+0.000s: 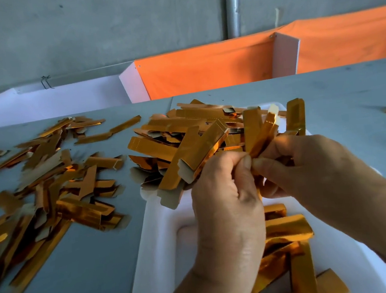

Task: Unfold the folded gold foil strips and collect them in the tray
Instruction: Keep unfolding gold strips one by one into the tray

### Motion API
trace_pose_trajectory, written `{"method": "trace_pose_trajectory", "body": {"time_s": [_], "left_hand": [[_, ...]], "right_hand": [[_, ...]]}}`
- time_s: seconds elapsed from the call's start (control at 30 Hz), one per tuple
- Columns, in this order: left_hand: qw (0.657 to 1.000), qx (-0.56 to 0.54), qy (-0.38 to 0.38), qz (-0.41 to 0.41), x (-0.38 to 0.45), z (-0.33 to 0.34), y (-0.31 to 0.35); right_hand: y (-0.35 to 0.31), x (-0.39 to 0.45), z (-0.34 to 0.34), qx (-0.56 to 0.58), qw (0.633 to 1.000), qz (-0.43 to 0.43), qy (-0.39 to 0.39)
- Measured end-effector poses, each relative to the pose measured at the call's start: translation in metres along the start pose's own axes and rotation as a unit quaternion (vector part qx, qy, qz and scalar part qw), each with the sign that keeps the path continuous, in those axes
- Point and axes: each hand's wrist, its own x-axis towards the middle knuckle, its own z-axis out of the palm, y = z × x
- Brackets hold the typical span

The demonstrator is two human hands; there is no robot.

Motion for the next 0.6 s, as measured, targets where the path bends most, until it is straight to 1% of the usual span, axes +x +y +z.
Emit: {"method": "trace_pose_trajectory", "body": {"time_s": [0.1, 0.17, 0.23, 0.33, 0.4, 0.47, 0.53, 0.6], "left_hand": [[0.998, 0.030, 0.024, 0.044, 0.001, 0.000, 0.005], [0.998, 0.033, 0.033, 0.046, 0.003, 0.000, 0.005], [1.000, -0.003, 0.024, 0.014, 0.004, -0.002, 0.003], [0.997, -0.053, -0.014, -0.058, 0.003, -0.003, 0.000], [0.992, -0.068, -0.035, -0.096, 0.002, -0.002, -0.002], [0.988, -0.072, -0.039, -0.130, 0.002, -0.001, -0.005], [0.987, -0.066, -0.042, -0.143, 0.004, -0.001, -0.007], [0.988, -0.043, -0.060, -0.135, 0.003, -0.001, -0.008]], "right_hand": [[-0.001, -0.002, -0.005, -0.028, 0.999, -0.009, 0.020], [0.001, -0.001, -0.006, -0.007, 0.999, -0.006, 0.032], [0.002, 0.001, -0.005, 0.008, 1.000, 0.006, 0.025], [0.003, 0.006, -0.009, 0.065, 0.997, 0.039, -0.009], [0.007, 0.008, -0.016, 0.101, 0.992, 0.065, -0.025], [0.013, 0.011, -0.026, 0.159, 0.981, 0.092, -0.059], [0.015, 0.011, -0.031, 0.215, 0.965, 0.105, -0.107], [0.015, 0.012, -0.026, 0.204, 0.964, 0.103, -0.135]]}}
